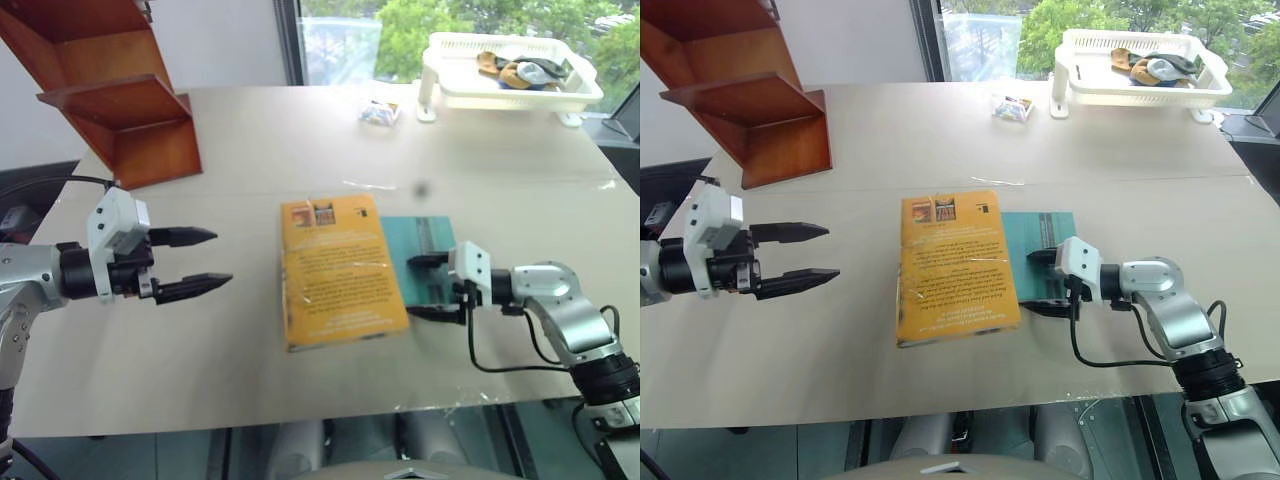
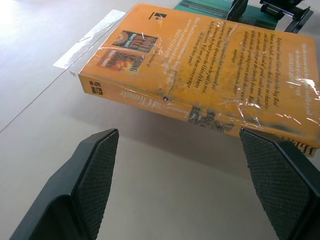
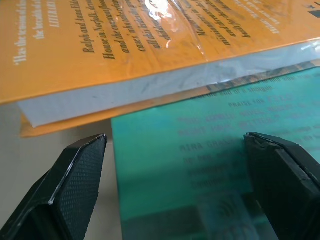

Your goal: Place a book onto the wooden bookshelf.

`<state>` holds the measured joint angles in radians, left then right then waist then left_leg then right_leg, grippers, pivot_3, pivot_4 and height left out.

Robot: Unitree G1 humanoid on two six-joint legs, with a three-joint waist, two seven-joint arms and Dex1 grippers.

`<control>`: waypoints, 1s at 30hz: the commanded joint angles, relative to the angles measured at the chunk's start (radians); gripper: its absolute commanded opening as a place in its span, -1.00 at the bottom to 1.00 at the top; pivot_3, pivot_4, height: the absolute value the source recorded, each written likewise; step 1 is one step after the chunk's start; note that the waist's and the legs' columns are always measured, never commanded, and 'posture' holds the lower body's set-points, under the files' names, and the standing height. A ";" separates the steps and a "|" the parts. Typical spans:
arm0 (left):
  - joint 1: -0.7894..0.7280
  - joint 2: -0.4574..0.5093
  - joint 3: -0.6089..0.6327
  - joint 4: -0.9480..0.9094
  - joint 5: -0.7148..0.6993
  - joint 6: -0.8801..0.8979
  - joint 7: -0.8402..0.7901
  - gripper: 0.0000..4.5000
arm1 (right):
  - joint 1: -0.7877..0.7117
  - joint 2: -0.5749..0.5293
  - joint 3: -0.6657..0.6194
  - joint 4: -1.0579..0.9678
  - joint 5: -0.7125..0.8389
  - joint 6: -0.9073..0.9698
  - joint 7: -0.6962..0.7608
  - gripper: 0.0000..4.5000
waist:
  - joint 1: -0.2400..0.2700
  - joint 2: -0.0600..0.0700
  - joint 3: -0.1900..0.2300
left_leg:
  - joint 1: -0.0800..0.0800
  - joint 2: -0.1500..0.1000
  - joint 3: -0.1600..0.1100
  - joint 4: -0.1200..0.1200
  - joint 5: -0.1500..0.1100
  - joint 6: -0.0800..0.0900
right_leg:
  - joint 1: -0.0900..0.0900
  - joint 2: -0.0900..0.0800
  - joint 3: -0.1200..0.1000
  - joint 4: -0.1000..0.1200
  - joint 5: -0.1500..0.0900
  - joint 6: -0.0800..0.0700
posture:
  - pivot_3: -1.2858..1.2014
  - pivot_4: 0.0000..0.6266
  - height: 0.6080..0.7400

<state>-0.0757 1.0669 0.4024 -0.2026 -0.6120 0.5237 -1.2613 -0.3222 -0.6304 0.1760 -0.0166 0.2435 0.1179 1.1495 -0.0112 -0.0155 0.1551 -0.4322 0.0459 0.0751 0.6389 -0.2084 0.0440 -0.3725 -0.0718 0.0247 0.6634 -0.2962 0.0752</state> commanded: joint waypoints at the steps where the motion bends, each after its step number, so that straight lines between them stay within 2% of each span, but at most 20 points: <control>1: -0.023 -0.046 -0.003 0.014 -0.058 0.046 0.025 0.80 | 0.009 -0.044 -0.073 -0.001 0.034 0.013 0.008 1.00 | 0.001 0.000 0.000 | 0.000 0.000 0.000 0.000 0.000 0.000 | 0.000 0.000 0.000 0.000 0.000 0.000 | 0.03 -0.52 1.00; 6: -0.052 -0.119 -0.050 0.079 -0.114 0.186 0.086 0.80 | 0.084 -0.124 -0.159 -0.054 0.116 0.057 0.049 1.00 | 0.002 -0.001 0.001 | 0.000 0.000 -0.001 0.001 0.000 0.000 | 0.000 0.000 0.000 0.000 0.000 0.000 | 0.03 -0.52 1.00; 13: -0.101 -0.237 -0.108 0.151 -0.245 0.410 0.121 0.80 | 0.200 -0.243 -0.404 -0.184 0.278 0.110 0.078 1.00 | -0.002 -0.001 0.001 | 0.000 0.000 -0.001 0.002 0.000 0.000 | 0.001 0.000 0.000 0.001 0.000 0.000 | 0.03 -0.52 1.00; 17: -0.145 -0.308 -0.131 0.201 -0.307 0.528 0.169 0.80 | 0.291 -0.314 -0.537 -0.308 0.397 0.224 0.102 1.00 | 0.002 -0.002 0.001 | 0.000 0.001 -0.002 0.002 0.000 0.000 | 0.002 0.000 0.000 0.002 0.000 0.000 | 0.03 -0.52 1.00; 19: -0.165 -0.340 -0.135 0.233 -0.324 0.575 0.198 0.80 | 0.333 -0.325 -0.584 -0.349 0.401 0.236 0.082 1.00 | 0.003 -0.003 0.000 | 0.000 0.001 -0.003 0.002 0.000 0.000 | 0.002 0.000 -0.001 0.002 0.000 0.000 | 0.03 -0.52 1.00; 23: -0.186 -0.391 -0.125 0.285 -0.352 0.628 0.220 0.80 | 0.405 -0.349 -0.649 -0.417 0.476 0.308 0.103 1.00 | 0.002 -0.003 0.000 | 0.000 0.000 -0.004 0.004 0.000 0.000 | 0.004 0.000 -0.002 0.001 0.000 0.000 | 0.03 -0.52 1.00; 30: -0.233 -0.450 -0.143 0.386 -0.365 0.672 0.206 0.80 | 0.469 -0.349 -0.645 -0.448 0.436 0.311 0.076 1.00 | 0.001 -0.004 0.000 | 0.000 0.000 -0.004 0.005 0.000 0.001 | 0.004 0.000 -0.002 0.002 0.000 0.000 | 0.03 -0.52 1.00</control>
<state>-0.2906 0.6237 0.2616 0.1673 -0.9660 1.1941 -1.0306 0.1432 -0.9646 -0.4471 -0.4309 0.6859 0.4312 1.2338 -0.0097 -0.0191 0.1555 -0.4323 0.0461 0.0709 0.6444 -0.2087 0.0446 -0.3683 -0.0720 0.0227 0.6650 -0.2960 0.0755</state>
